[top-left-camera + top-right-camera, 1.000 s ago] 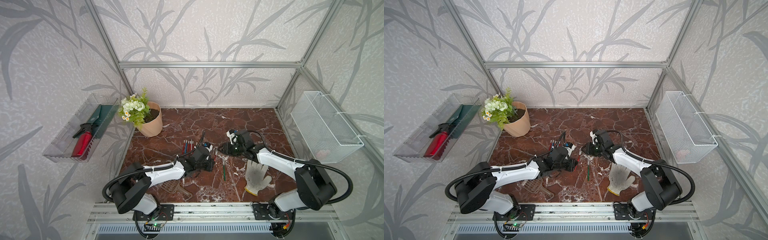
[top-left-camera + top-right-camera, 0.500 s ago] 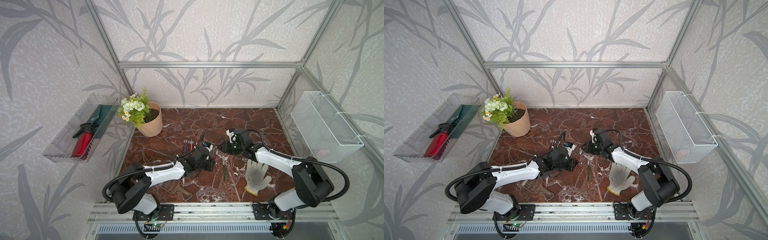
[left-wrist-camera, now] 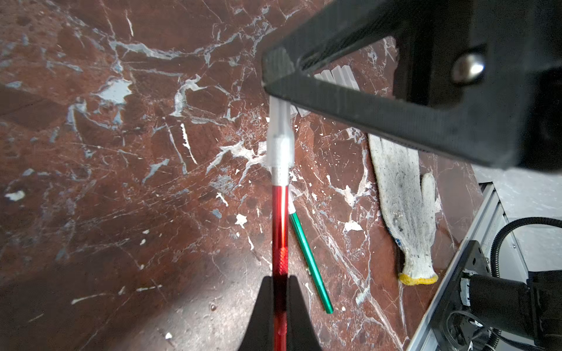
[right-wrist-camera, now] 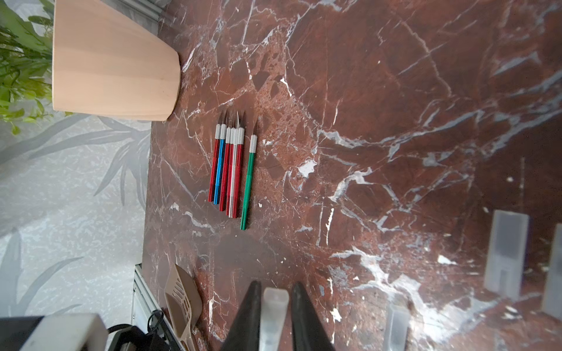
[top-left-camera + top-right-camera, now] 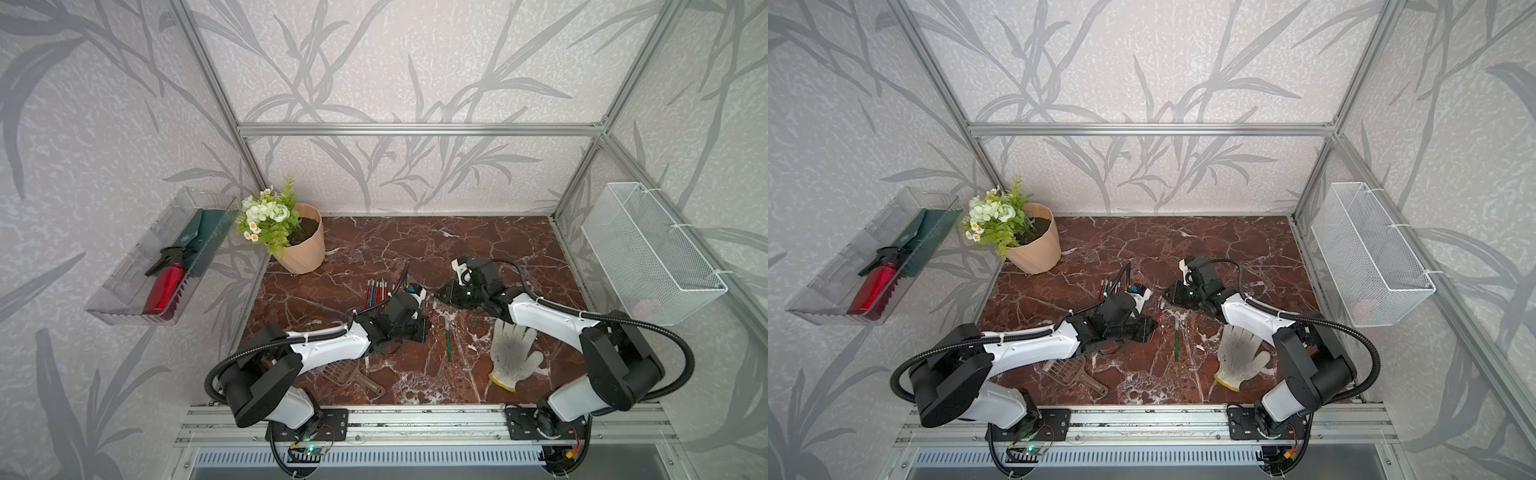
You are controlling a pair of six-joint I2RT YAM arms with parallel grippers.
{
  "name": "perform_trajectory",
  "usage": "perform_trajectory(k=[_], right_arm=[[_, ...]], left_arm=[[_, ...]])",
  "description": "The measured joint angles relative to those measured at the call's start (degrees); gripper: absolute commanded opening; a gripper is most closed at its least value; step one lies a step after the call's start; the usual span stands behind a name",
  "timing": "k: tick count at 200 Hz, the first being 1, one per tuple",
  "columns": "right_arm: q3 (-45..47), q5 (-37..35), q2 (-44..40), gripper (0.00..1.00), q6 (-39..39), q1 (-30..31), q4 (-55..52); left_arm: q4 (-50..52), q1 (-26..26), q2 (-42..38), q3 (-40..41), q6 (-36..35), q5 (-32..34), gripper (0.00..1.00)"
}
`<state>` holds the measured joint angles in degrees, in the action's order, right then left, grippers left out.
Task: Remove protective caps from carving knives
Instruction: Remove the protective sleeve from the carving knife.
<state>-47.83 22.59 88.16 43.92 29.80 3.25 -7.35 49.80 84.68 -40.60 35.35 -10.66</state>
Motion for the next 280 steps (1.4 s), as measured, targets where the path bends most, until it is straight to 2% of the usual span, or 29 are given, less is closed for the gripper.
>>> perform_trajectory(k=[57,138,280], right_arm=[[0.00,-0.44,0.00,0.12,0.90,0.17,0.20],[-0.33,-1.64,0.00,0.11,2.80,0.22,0.09],[-3.98,1.14,0.24,0.11,2.49,-2.03,-3.30]], left_arm=[[-0.92,0.00,0.68,0.28,0.22,-0.11,0.07],[-4.02,-0.04,0.22,2.27,0.72,0.00,0.07],[-6.95,-0.44,-2.10,3.21,0.87,1.20,0.07]])
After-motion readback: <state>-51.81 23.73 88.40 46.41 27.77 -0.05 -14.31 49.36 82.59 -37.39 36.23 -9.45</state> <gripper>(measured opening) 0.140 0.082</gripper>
